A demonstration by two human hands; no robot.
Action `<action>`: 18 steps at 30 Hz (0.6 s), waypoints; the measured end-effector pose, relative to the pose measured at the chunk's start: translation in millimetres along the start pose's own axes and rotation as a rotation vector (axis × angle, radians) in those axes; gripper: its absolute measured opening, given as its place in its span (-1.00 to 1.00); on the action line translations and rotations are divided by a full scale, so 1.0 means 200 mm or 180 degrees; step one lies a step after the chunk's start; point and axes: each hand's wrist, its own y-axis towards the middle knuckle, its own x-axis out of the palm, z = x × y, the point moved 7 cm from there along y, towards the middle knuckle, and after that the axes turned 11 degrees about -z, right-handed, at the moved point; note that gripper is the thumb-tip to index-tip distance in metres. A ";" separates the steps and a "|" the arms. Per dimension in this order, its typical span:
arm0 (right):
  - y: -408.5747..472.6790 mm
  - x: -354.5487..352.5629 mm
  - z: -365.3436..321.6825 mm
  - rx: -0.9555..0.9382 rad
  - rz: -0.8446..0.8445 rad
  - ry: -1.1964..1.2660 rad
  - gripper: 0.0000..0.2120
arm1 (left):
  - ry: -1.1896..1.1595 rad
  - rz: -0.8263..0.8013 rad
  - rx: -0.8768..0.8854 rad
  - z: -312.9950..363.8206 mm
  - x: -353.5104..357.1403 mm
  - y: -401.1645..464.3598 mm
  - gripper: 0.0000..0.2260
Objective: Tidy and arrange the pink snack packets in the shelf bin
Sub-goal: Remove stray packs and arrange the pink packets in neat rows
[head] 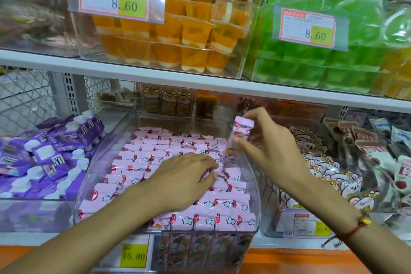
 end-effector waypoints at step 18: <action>0.05 0.13 0.01 0.0035 -0.1215 -0.1328 -0.80 | -0.0329 -0.0058 0.0394 0.04 -0.01 0.00 -0.65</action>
